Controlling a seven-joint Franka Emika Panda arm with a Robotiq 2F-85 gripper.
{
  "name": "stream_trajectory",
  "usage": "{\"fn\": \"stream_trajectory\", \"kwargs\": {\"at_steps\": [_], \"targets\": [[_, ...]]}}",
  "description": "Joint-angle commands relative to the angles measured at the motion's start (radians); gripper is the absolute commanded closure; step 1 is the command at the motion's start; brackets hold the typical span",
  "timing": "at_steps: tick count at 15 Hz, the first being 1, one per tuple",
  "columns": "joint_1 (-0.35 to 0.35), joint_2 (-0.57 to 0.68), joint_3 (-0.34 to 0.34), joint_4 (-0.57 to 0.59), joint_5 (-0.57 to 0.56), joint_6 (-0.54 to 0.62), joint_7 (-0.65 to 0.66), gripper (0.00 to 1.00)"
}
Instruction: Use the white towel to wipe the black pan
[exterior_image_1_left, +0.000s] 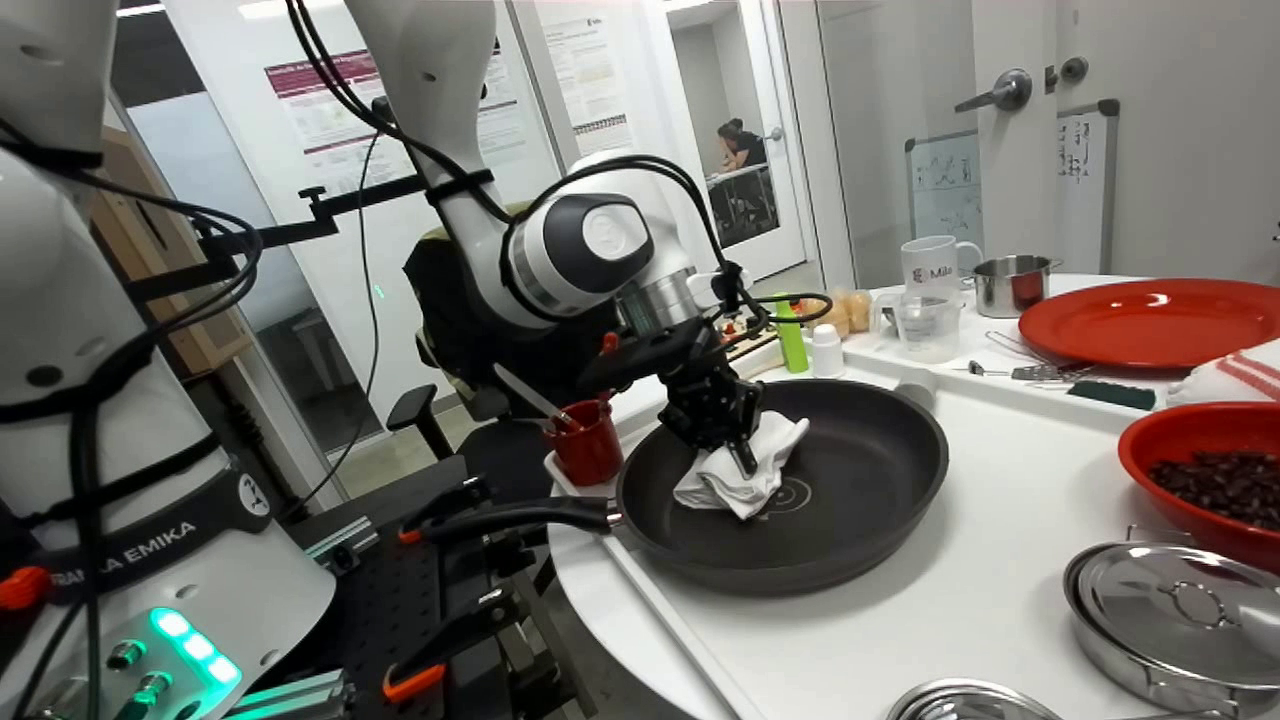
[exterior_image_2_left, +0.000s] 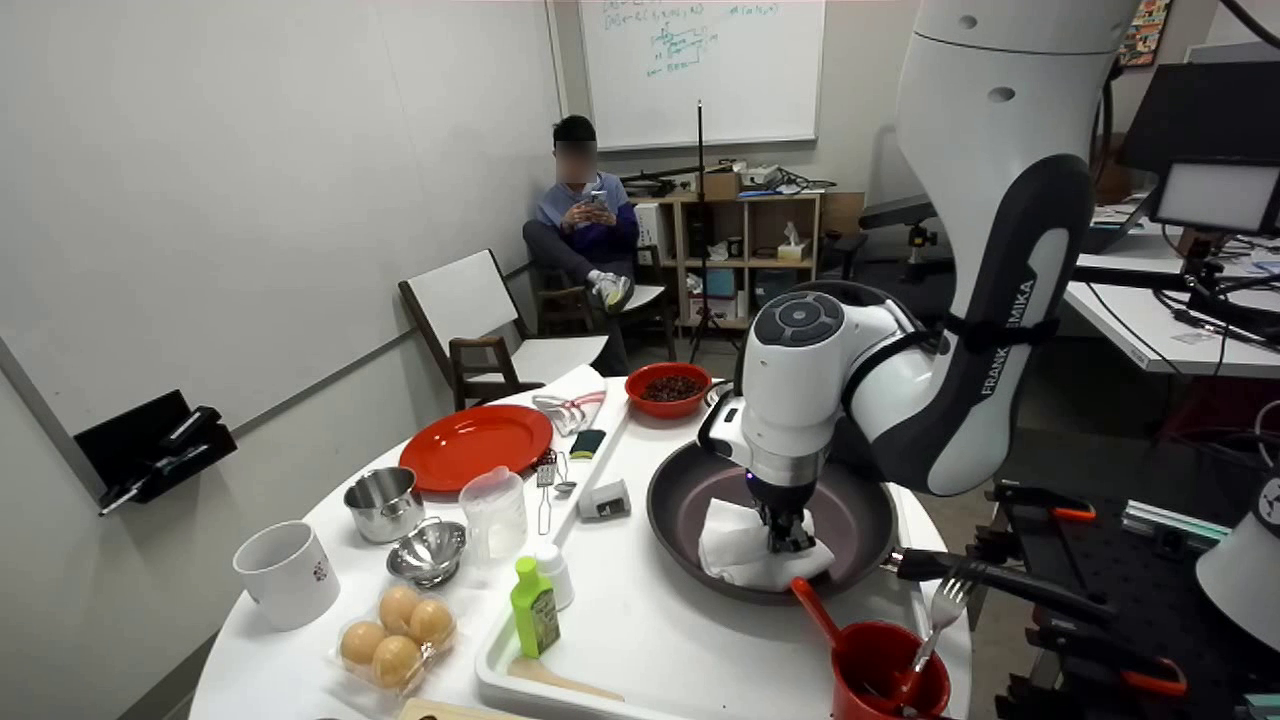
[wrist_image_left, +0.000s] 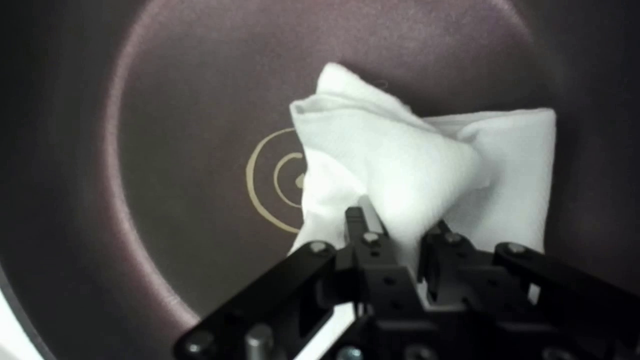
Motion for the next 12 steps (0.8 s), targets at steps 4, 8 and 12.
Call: {"fn": "stream_trajectory", "kwargs": {"at_steps": [4,8,12], "targets": [[-0.004,0.073,-0.019,0.088,-0.001,0.009,0.055,0.91],[-0.064,0.090,-0.011,0.138,0.021,0.001,0.061,0.91],[-0.130,0.109,-0.004,0.191,0.043,-0.010,0.064,0.91]]}}
